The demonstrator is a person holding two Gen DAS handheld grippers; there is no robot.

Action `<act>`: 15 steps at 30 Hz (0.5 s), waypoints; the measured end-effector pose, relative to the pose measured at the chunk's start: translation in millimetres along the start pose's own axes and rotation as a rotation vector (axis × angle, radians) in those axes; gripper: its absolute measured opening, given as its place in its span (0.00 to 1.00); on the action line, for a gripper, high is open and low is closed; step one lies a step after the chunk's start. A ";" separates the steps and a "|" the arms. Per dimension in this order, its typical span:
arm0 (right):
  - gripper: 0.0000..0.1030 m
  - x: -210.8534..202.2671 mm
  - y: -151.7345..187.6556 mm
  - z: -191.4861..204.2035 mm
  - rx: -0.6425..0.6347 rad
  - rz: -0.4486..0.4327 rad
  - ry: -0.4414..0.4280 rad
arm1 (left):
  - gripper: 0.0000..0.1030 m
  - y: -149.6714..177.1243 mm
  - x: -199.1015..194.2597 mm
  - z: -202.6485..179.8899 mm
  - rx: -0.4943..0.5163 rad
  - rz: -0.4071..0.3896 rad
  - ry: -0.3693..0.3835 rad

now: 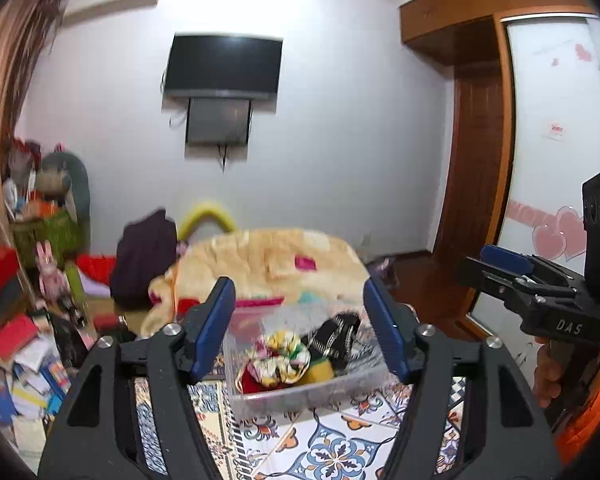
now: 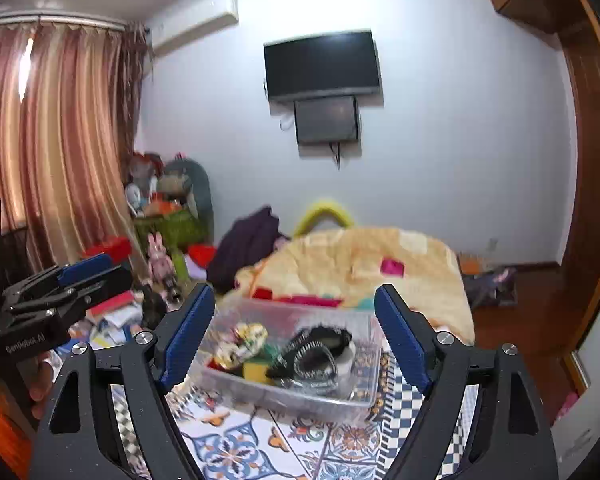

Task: Organize soft objects

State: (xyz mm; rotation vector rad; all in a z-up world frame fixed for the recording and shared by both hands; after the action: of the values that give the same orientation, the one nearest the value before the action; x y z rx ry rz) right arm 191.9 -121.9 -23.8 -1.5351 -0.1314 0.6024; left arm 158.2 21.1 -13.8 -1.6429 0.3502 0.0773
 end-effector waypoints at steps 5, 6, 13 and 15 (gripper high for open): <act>0.82 -32.4 -20.3 3.7 0.013 -0.081 -0.007 | 0.80 -19.8 -30.3 -14.3 0.011 -0.070 0.011; 0.83 -37.2 -21.9 4.7 0.016 -0.091 -0.008 | 0.82 -23.2 -34.5 -16.3 0.012 -0.079 0.011; 1.00 -57.6 -30.7 9.4 0.025 -0.157 0.005 | 0.99 -36.0 -58.4 -29.9 0.048 -0.134 -0.005; 1.00 -59.6 -29.5 10.6 0.024 -0.157 0.001 | 0.99 -38.0 -60.9 -33.2 0.056 -0.137 -0.001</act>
State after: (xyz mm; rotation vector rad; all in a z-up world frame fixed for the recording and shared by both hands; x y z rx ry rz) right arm 144.9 -136.6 22.2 -1.4860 -0.2412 0.4766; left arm 105.5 1.9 41.9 -1.6072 0.2363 -0.0350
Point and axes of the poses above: each gripper's, at about its wrist camera, not at the fingertips, and x roughly the way its jaws point, z to its left, y to its underside, the point moved 9 cm from there along x, roughly the way its jaws point, and after that the axes turned 7 degrees about y, right-handed, at the moved point
